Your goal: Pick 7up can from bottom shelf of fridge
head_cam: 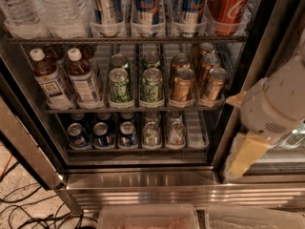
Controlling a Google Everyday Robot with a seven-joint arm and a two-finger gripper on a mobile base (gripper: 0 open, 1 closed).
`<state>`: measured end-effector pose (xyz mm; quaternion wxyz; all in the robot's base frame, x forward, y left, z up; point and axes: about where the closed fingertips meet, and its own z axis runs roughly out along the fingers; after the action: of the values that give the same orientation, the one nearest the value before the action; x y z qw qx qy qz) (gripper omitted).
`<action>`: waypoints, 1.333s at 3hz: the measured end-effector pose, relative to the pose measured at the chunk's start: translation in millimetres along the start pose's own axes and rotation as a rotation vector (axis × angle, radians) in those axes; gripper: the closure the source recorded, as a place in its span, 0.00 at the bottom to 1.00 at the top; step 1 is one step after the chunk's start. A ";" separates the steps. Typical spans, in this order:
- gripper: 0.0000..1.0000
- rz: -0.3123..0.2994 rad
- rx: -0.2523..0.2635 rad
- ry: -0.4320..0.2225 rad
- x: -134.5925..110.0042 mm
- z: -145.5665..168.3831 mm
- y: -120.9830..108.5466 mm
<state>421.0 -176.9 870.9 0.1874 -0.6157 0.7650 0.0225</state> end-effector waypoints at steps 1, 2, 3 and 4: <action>0.00 0.011 -0.001 -0.095 1.7 44.0 33.6; 0.00 0.051 0.001 -0.234 9.9 93.5 63.1; 0.00 0.142 0.031 -0.401 4.8 132.4 72.4; 0.00 0.285 0.048 -0.578 -17.1 154.5 58.1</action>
Offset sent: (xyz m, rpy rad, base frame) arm -0.0280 0.0557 -0.1422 0.5401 -0.2073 -0.0543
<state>408.7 -105.9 721.4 0.4063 -0.4659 0.7589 0.2047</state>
